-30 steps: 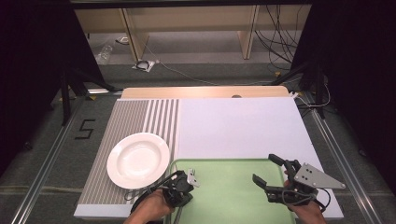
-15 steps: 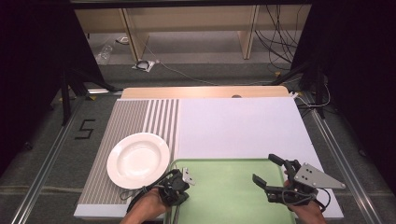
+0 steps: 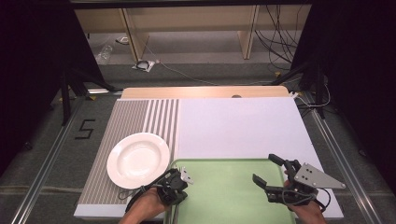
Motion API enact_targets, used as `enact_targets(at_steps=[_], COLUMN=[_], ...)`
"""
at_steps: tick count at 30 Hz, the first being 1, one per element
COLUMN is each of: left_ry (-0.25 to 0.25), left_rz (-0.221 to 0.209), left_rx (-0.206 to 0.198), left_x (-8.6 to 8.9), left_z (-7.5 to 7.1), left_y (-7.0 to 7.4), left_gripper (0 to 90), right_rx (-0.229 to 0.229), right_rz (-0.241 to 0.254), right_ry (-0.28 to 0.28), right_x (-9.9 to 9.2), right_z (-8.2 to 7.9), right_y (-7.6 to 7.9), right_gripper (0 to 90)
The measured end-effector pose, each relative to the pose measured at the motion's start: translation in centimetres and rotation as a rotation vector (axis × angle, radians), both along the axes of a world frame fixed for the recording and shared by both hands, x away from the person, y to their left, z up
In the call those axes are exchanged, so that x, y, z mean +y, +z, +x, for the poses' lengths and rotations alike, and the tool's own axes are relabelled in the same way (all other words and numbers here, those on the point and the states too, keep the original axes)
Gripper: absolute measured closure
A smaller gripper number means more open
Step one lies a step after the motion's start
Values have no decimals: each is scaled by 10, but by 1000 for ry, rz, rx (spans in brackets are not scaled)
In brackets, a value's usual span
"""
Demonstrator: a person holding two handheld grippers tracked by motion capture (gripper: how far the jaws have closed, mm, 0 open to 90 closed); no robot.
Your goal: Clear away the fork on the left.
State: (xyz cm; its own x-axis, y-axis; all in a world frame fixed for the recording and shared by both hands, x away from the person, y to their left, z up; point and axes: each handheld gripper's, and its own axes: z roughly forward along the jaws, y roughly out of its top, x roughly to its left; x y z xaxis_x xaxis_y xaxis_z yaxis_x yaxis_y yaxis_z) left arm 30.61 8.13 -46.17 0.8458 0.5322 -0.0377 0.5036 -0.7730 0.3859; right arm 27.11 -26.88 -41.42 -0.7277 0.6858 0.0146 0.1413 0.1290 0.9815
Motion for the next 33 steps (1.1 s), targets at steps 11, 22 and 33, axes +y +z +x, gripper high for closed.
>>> enact_targets(at_steps=[11, 22, 33], left_ry=[67, 188, 296], left_rz=[-92, -226, -317], left_rx=[-34, -66, -117], left_x=[5, 18, 33], left_z=[-4, -6, -5], left_y=[17, 37, 49], left_gripper=[567, 308, 207], right_rx=[2, 1, 2], right_rz=[-2, -5, -5], right_ry=[1, 1, 2], right_x=[0, 0, 1], right_z=[0, 0, 0], right_y=[0, 0, 0], right_gripper=[165, 164, 165])
